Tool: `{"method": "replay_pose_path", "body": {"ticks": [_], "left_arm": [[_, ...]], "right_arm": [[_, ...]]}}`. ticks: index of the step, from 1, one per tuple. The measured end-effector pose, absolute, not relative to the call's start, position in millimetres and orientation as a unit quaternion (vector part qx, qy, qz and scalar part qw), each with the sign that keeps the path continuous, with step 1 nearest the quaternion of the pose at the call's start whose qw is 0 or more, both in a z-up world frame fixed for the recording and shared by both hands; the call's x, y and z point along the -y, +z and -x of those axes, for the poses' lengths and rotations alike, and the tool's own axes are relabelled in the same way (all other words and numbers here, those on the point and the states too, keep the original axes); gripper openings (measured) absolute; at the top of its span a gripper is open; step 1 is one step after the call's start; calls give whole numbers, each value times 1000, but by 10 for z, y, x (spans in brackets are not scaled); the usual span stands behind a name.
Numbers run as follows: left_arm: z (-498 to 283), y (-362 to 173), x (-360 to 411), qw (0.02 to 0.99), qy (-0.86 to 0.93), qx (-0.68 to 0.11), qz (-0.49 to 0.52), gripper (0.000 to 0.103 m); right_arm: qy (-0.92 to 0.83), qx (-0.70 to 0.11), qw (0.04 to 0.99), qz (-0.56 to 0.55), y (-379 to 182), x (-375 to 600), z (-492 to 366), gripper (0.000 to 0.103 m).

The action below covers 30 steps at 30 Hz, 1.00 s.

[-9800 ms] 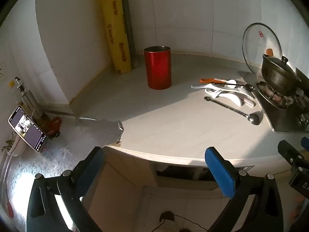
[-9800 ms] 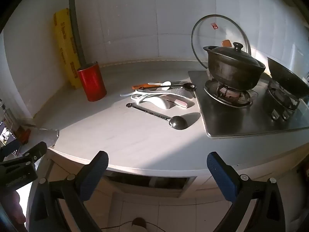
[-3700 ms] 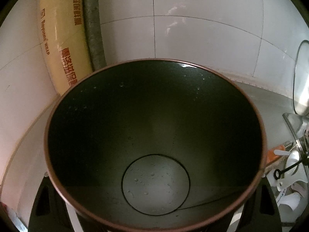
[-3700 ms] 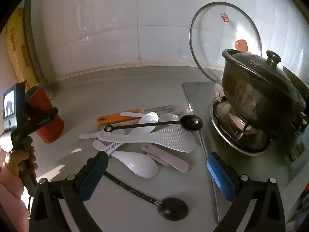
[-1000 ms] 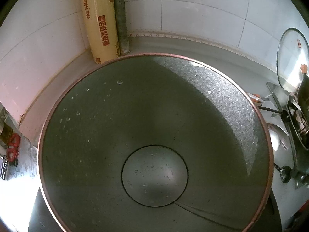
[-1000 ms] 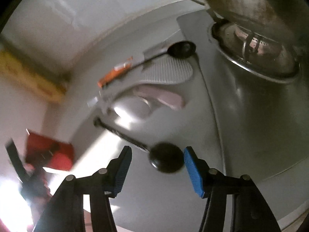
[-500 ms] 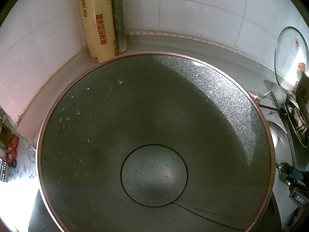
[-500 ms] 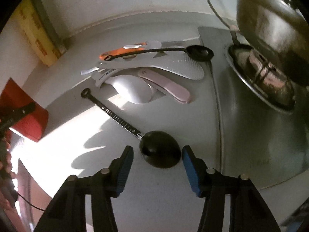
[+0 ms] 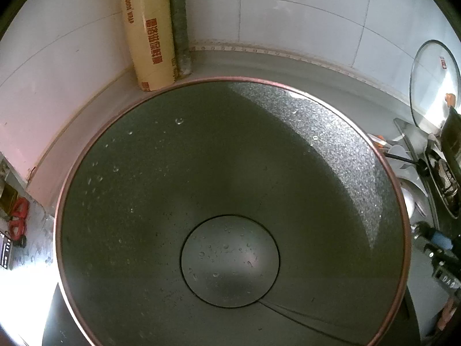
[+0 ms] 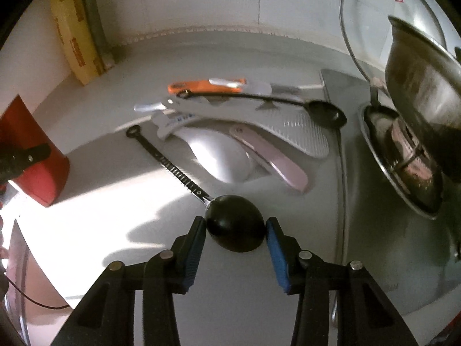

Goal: Organize utensils
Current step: 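Close the right tool on the round head of the black ladle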

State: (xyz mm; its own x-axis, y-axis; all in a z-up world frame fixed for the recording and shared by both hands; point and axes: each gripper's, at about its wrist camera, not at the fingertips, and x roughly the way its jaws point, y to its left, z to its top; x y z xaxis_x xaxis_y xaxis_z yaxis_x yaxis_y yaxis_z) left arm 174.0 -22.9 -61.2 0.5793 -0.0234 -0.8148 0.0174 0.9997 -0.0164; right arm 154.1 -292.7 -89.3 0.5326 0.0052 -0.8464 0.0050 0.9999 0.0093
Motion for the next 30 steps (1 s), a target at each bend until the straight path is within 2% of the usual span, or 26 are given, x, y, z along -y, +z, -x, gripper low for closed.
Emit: {"method": "replay_pose_path", "body": {"ticks": [6, 12, 13, 14, 15, 22, 25, 27, 29, 30], "left_arm": [[-1750, -611, 239, 889, -8, -459, 5, 90], [-1755, -610, 228, 888, -9, -459, 4, 90], [-1755, -612, 232, 888, -9, -459, 3, 90], [-1759, -612, 234, 888, -9, -459, 2, 90], [-1761, -613, 240, 888, -9, -459, 2, 90], [-1776, -614, 233, 888, -11, -459, 1, 90], [-1781, -613, 234, 888, -11, -459, 1, 90], [-1780, -614, 236, 888, -11, -459, 0, 90], [-1780, -614, 239, 888, -10, -459, 0, 90], [-1783, -614, 237, 888, -11, -459, 0, 90]], "right_arm": [[8, -460, 888, -12, -684, 2974, -1533, 44], [16, -431, 902, -29, -443, 3028, -1557, 38], [17, -428, 903, -29, -419, 3025, -1564, 35], [18, -429, 903, -29, -411, 3025, -1573, 23], [18, -430, 902, -28, -417, 3029, -1571, 19], [22, -453, 891, -36, -553, 3079, -1581, 18], [32, -469, 882, -34, -651, 3051, -1602, 20], [42, -479, 876, -35, -731, 3016, -1605, 26], [52, -485, 872, -29, -789, 2953, -1589, 49], [56, -485, 872, -23, -812, 2916, -1578, 53]]}}
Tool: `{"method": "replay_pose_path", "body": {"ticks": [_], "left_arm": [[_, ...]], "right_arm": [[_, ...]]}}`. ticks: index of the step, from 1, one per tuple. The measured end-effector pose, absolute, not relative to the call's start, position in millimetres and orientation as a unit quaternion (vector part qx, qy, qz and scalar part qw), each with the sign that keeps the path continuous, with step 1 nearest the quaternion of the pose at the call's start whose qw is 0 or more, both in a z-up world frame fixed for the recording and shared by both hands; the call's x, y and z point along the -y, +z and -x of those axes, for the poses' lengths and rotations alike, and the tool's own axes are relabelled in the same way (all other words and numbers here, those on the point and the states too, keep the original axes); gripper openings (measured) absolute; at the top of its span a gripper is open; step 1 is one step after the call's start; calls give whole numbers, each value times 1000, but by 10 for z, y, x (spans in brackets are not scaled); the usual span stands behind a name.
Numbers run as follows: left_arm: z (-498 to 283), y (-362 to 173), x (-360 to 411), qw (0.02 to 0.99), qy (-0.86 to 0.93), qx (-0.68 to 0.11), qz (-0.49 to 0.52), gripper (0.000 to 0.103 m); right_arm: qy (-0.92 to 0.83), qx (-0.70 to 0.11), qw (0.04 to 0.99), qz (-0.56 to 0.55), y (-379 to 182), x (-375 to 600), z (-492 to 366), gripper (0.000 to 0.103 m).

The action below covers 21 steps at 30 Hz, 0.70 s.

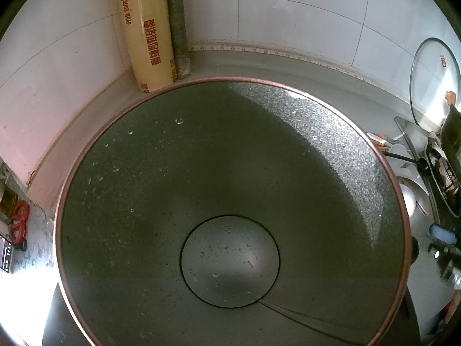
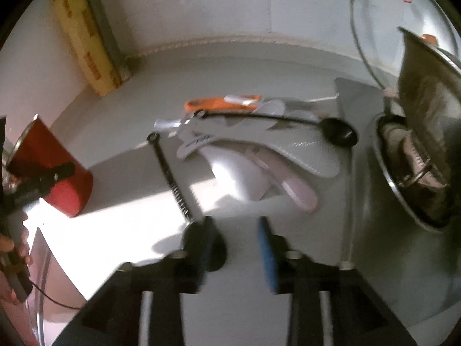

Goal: Organize utensils
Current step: 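Close the right tool on the round head of the black ladle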

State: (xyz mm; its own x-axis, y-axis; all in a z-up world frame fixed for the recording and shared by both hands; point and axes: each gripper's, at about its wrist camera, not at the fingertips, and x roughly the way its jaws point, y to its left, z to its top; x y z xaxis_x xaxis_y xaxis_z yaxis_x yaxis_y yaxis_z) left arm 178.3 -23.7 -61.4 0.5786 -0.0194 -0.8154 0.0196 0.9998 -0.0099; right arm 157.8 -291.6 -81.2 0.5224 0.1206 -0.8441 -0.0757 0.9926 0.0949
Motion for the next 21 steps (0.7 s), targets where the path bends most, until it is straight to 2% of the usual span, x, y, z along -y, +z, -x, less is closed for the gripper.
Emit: {"method": "replay_pose_path", "body": {"ticks": [8, 15, 18, 20, 21], "left_arm": [[-1787, -607, 239, 888, -12, -459, -1, 90], [-1788, -608, 240, 889, -12, -458, -1, 90], [-1788, -602, 240, 889, -11, -458, -1, 90], [-1787, -602, 239, 889, -11, -458, 0, 90], [-1786, -602, 239, 889, -11, -458, 0, 90]], "right_arm": [[83, -505, 859, 18, -1026, 2737, -1501, 55], [89, -482, 870, 52, -1068, 2608, -1459, 56], [101, -467, 876, 61, -1069, 2565, -1390, 52], [110, -461, 878, 67, -1059, 2542, -1359, 41], [110, -460, 878, 68, -1055, 2537, -1365, 41]]}}
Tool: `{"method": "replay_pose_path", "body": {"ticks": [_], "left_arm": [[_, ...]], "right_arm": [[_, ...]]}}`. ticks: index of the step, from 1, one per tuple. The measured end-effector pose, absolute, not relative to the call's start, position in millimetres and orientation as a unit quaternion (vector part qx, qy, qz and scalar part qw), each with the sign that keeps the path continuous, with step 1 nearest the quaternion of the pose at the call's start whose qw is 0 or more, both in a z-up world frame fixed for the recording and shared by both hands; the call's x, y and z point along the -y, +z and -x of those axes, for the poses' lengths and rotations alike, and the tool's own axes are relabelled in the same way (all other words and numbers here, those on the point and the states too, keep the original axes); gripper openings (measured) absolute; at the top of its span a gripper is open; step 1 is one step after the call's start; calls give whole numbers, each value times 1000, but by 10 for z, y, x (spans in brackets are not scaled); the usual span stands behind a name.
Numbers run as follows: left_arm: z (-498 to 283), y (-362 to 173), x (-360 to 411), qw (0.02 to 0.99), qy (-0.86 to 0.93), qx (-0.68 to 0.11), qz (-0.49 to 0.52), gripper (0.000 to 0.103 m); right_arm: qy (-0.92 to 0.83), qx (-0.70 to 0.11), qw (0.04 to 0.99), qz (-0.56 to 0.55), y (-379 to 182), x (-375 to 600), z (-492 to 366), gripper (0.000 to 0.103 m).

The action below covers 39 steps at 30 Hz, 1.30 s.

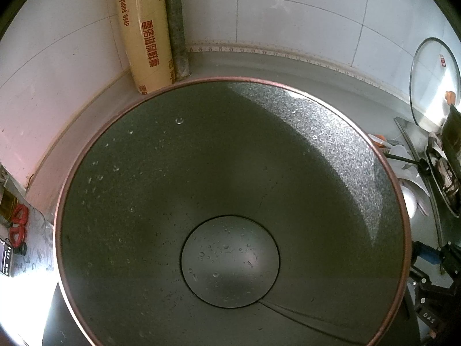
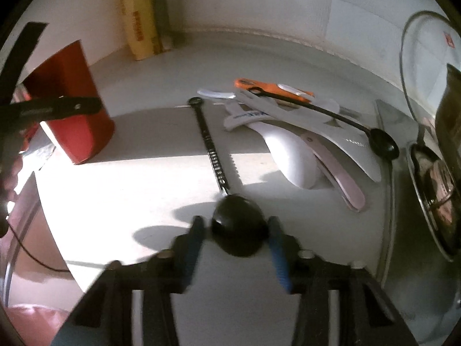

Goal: Organize utensils
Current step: 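Close the right tool on the round head of the black ladle, then lift the black ladle with the right tool toward the red holder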

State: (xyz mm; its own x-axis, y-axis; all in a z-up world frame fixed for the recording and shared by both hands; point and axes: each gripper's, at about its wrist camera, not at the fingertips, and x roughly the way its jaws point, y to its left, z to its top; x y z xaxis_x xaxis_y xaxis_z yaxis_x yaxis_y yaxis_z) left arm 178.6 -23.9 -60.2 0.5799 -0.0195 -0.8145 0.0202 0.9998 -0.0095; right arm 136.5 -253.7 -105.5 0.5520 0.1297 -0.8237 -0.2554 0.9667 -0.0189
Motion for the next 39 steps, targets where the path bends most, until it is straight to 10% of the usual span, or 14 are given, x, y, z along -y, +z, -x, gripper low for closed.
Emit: {"method": "replay_pose_path", "body": {"ticks": [24, 39], "left_arm": [[-1775, -604, 254, 889, -11, -459, -2, 90], [-1758, -598, 264, 888, -10, -459, -1, 90]], "right_arm": [[128, -384, 913, 46, -136, 2563, -1578, 41], [128, -489, 851, -146, -347, 3203, -1955, 41]]}}
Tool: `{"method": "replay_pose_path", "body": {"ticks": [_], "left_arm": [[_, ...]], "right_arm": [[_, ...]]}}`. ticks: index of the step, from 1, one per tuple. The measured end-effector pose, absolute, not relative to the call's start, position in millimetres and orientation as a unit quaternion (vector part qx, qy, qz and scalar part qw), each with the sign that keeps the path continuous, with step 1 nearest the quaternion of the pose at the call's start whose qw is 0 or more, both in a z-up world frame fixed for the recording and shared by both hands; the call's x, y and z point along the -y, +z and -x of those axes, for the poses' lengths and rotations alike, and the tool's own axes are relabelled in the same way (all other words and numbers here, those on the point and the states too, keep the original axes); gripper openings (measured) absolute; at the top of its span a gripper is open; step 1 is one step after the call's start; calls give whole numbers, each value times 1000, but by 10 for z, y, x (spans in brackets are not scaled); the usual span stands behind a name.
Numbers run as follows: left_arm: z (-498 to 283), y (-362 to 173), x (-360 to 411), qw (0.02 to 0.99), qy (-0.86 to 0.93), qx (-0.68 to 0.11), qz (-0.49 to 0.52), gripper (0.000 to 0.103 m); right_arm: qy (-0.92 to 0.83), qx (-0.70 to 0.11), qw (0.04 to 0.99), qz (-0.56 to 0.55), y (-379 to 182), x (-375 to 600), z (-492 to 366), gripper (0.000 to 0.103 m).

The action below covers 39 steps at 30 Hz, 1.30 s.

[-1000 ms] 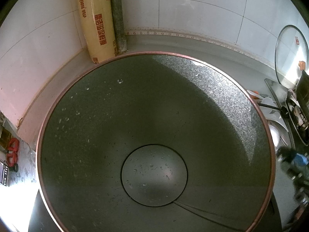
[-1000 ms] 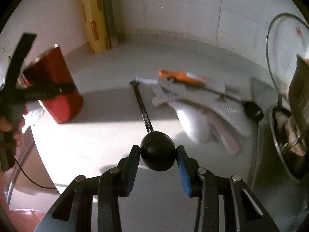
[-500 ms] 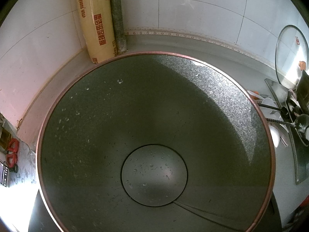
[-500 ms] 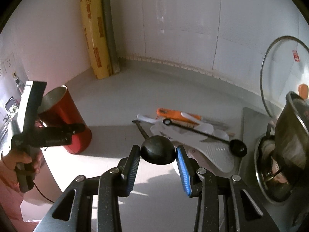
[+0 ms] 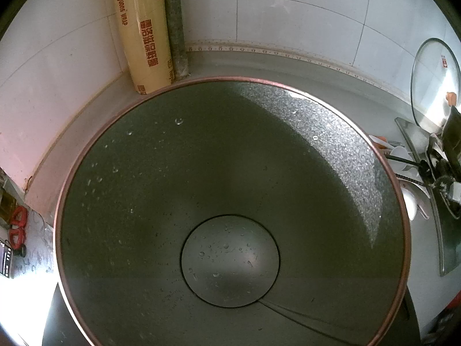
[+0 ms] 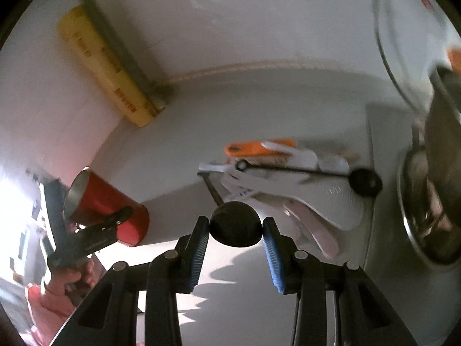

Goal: Organize utensils
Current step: 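Lift the black ladle with the right tool toward the red holder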

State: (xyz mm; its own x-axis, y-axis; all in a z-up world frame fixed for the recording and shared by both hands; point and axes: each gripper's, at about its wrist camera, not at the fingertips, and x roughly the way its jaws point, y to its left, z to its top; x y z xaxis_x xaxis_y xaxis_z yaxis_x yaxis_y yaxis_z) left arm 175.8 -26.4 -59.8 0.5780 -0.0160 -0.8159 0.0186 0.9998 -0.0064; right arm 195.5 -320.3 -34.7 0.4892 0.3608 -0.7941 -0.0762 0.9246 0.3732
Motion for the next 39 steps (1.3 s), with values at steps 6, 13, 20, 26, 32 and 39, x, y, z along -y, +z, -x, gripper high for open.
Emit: {"method": "replay_pose_path", "body": {"ticks": [6, 13, 20, 26, 32, 39], "left_arm": [[-1758, -598, 263, 888, -10, -460, -1, 90], [-1764, -598, 263, 888, -11, -460, -3, 90], [-1766, -599, 273, 888, -11, -460, -5, 90], [-1779, -598, 268, 887, -14, -461, -8, 90], [-1784, -608, 288, 887, -13, -462, -16, 90], [-1759, -612, 276, 888, -15, -459, -16, 90]], "right_arm": [[118, -509, 804, -282, -744, 3581, -1967, 41], [110, -492, 746, -436, -1122, 3868, -1862, 41], [53, -497, 752, -430, -1207, 3969, -1869, 43], [48, -503, 768, -394, -1134, 3955, -1851, 43], [61, -517, 786, -333, -1028, 3668, -1691, 43], [46, -518, 790, -325, -1142, 3522, -1507, 42]]}}
